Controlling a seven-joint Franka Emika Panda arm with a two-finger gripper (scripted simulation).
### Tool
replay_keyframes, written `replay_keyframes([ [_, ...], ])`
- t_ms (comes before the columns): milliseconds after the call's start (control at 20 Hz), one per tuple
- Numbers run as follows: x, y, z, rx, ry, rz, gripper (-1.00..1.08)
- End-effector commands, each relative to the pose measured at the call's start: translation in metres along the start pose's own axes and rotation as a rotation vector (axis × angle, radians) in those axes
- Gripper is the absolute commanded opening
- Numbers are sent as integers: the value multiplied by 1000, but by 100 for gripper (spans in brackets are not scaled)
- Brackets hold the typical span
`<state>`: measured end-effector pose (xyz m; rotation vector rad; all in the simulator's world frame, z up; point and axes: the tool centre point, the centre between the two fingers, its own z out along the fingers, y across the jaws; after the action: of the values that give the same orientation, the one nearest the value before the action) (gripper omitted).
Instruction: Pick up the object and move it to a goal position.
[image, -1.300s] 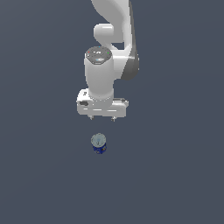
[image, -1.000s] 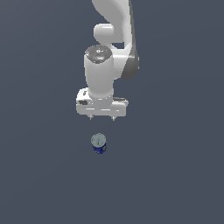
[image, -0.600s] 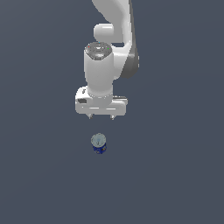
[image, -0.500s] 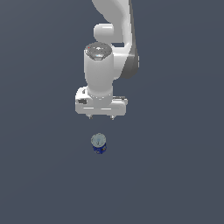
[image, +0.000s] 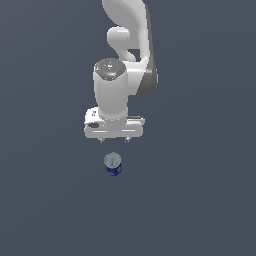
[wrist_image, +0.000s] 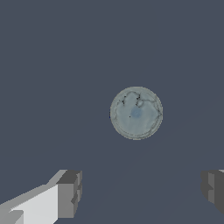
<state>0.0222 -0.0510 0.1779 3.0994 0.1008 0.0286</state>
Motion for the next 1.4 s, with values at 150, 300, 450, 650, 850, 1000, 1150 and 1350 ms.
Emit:
replay_keyframes([
  [150, 17, 5, 18, 11, -7, -100, 100],
  [300, 27, 8, 30, 20, -9, -157, 100],
  [450, 35, 10, 39, 28, -11, -203, 100],
  [650, 41, 12, 49, 37, -11, -247, 100],
  [850, 45, 14, 54, 42, -11, -271, 100],
  [1000, 46, 14, 55, 43, -11, -277, 100],
  [1150, 45, 14, 56, 42, -12, -272, 100],
  [1350, 44, 13, 71, 43, -12, -274, 100],
])
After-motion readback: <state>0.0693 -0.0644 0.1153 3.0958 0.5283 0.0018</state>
